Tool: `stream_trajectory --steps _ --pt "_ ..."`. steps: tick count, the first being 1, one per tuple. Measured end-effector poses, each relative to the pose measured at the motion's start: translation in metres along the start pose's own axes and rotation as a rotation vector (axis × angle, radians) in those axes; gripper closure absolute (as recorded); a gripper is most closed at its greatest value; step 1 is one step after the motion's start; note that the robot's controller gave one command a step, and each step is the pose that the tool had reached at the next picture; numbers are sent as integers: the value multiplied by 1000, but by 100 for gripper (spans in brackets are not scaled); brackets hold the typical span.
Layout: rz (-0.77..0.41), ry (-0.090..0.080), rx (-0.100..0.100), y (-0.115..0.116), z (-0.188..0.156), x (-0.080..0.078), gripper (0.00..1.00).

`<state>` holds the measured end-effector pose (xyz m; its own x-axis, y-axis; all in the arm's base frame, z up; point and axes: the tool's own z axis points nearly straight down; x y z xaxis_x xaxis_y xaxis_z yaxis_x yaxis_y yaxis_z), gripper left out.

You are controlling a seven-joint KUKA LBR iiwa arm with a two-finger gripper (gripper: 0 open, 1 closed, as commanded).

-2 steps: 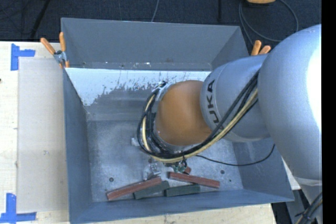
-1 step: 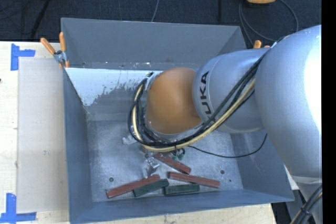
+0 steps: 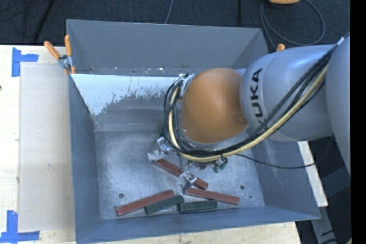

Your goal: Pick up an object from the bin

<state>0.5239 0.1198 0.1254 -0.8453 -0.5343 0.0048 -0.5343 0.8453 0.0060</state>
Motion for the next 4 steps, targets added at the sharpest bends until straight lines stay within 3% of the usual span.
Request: stream_trajectory --steps 1,2,3,4 --pt "88 -17 12 -19 -14 31 0" --pt "169 -14 6 -120 48 -34 100" --pt "171 -21 9 -121 50 -34 0" --pt "172 -20 8 -121 50 -34 0"
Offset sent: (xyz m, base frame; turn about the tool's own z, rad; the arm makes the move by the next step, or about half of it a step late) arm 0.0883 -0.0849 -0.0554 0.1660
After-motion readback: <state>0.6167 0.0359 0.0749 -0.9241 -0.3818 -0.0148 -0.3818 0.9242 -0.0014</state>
